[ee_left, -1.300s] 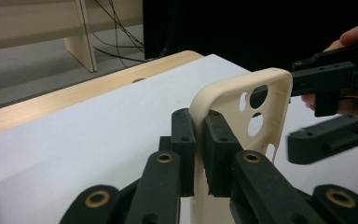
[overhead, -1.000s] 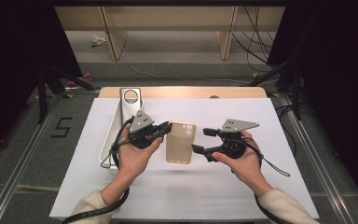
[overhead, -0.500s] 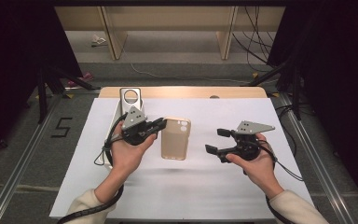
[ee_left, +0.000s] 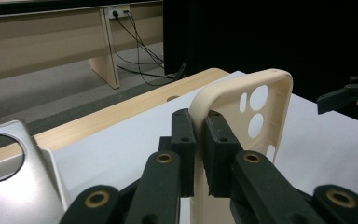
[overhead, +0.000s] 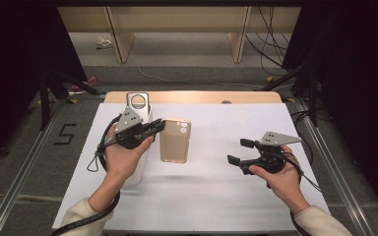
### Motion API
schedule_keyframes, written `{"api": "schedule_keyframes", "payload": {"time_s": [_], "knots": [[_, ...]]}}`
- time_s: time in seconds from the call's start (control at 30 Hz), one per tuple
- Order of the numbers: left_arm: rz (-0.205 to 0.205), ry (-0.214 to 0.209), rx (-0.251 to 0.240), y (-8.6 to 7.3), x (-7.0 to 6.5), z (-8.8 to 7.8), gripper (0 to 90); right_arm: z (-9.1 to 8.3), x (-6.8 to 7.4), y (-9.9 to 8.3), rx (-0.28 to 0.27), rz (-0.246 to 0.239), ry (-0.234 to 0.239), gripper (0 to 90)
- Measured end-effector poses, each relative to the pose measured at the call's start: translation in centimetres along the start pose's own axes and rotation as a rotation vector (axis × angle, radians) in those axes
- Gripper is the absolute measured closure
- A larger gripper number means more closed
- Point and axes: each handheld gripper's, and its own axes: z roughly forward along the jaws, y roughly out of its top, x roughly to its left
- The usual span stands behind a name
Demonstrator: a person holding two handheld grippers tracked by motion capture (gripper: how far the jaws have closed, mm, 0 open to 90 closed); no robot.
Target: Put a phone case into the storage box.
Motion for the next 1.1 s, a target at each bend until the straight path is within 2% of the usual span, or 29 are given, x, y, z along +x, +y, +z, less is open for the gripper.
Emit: {"api": "schedule_keyframes", "payload": {"time_s": [0.67,1.1], "knots": [[-0.003,0.0,-0.042,1.1,1.9,-1.9,83.2,-1.2,-0.6,-0.8,0.005,0.013,-0.031,16.5],[0.0,0.021,-0.055,2.0,3.3,-3.1,83.3,-1.8,-0.8,-1.2,0.005,0.02,-0.042,16.5]]}}
